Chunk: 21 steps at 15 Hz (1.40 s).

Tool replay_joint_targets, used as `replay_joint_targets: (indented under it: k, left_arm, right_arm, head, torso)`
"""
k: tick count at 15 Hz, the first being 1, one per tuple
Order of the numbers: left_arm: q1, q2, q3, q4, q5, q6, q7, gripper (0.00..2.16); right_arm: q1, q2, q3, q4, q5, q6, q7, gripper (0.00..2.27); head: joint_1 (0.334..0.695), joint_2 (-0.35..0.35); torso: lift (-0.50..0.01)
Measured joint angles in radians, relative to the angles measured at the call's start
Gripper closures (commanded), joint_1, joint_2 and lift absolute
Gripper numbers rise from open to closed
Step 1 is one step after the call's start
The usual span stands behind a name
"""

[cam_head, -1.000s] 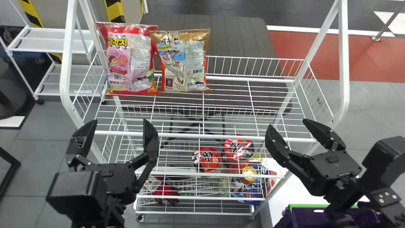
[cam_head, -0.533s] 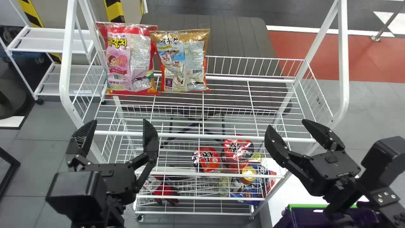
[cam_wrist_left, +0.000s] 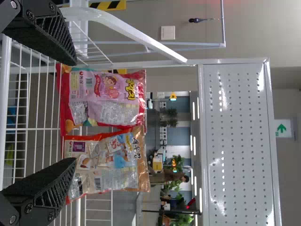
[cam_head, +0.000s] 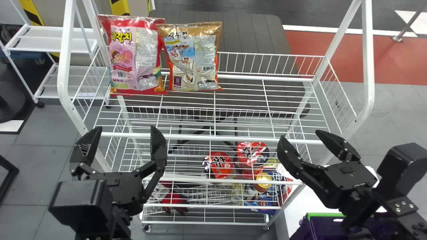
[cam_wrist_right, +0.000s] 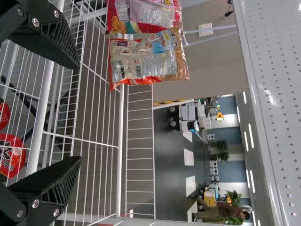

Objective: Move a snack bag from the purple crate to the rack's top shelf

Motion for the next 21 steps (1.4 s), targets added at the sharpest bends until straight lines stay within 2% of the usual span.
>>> replay_joint_targets:
  k: [21]
  left_arm:
    - [0.0,0.0,-0.003,0.001,0.0,-0.003,0.001,0.09]
  right_arm:
    - [-0.005,-0.005,0.003,0.01,0.022,-0.015,0.007,0.14]
  head:
    - [0.695,-0.068]
  torso:
    - [-0.126]
